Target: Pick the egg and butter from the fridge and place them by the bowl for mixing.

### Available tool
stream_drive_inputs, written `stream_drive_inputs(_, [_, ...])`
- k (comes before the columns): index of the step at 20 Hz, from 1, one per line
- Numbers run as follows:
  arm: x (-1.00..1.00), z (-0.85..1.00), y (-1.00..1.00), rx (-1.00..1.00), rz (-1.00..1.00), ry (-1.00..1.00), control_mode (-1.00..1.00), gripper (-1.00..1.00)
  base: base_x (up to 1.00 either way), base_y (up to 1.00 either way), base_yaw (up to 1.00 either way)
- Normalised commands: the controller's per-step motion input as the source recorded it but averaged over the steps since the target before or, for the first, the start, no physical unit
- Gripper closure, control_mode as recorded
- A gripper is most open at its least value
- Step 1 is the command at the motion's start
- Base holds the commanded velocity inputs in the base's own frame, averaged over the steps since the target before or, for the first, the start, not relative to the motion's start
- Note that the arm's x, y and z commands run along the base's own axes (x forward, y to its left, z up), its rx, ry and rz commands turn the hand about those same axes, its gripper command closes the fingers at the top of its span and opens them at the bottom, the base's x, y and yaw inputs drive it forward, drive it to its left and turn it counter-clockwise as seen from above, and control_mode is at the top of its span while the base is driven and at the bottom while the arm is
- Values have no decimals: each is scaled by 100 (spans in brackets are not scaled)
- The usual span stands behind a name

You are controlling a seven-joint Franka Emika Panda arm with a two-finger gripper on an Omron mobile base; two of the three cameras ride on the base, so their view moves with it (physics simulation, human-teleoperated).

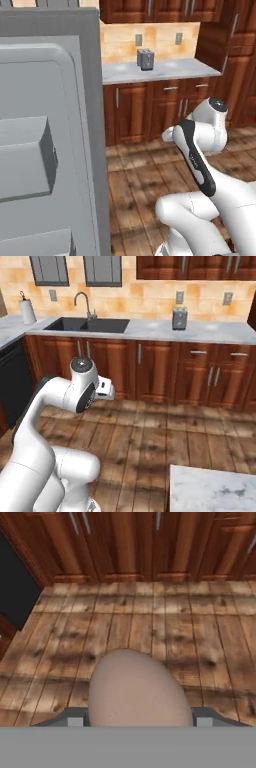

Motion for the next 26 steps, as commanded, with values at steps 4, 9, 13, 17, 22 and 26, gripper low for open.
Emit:
stream_drive_inputs(4, [0,0,0,0,0,0,100,100,73,-5,38])
stream_drive_inputs(9, [0,0,0,0,0,0,100,100,71,-1,46])
stream_drive_inputs(13, [0,0,0,0,0,0,100,100,61,0,60])
stream_drive_inputs(17, [0,0,0,0,0,0,100,100,52,0,68])
stream_drive_inputs(22, [0,0,0,0,0,0,100,100,60,0,60])
stream_drive_inputs(26, [0,0,0,0,0,0,100,100,61,0,56])
